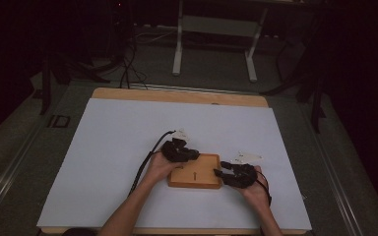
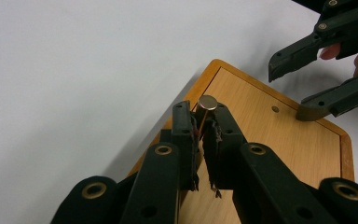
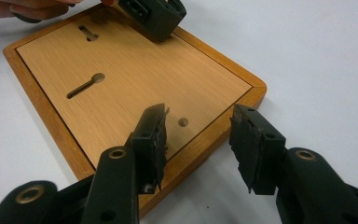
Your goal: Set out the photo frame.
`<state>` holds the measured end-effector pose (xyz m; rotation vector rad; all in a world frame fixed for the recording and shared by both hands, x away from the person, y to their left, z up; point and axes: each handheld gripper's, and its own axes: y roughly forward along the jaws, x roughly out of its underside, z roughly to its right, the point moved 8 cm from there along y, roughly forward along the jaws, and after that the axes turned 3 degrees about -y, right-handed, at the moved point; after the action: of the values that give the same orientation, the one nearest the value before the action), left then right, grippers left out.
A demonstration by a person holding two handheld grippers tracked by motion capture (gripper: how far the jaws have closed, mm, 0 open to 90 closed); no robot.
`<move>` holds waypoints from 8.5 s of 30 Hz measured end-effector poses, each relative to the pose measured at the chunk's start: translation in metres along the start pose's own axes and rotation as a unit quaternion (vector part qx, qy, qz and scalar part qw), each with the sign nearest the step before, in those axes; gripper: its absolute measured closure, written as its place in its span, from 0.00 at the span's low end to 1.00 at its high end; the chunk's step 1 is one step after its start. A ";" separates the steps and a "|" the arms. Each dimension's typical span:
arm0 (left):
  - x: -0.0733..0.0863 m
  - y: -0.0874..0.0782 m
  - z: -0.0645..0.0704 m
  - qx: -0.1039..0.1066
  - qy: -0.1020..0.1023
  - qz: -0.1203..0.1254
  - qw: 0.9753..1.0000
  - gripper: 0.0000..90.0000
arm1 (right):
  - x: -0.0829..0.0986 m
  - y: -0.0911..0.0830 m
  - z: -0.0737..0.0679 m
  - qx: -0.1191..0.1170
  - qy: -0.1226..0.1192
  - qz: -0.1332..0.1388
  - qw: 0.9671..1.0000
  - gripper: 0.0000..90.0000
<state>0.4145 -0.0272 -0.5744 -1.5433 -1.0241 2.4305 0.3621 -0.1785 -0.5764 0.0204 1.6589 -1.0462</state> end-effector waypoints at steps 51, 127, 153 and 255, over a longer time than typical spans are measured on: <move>-0.008 0.005 -0.015 0.056 -0.076 -0.031 0.995 0.94 | -0.005 -0.037 -0.007 -0.015 -0.007 0.037 0.999 0.50; -0.005 -0.005 -0.019 0.067 -0.070 -0.040 0.995 0.70 | -0.017 -0.012 -0.014 0.024 -0.105 0.045 0.993 0.47; 0.026 -0.095 -0.028 -0.028 -0.033 0.027 0.999 0.63 | -0.018 -0.010 -0.016 0.022 -0.100 0.044 0.994 0.47; 0.034 -0.071 0.009 -0.171 0.168 0.025 0.970 0.57 | -0.033 0.011 -0.007 -0.017 -0.092 0.056 0.994 0.52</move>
<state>0.3716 0.0369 -0.5575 -2.0176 -1.3930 1.9892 0.3751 -0.1520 -0.5567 -0.0048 1.4905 -0.9078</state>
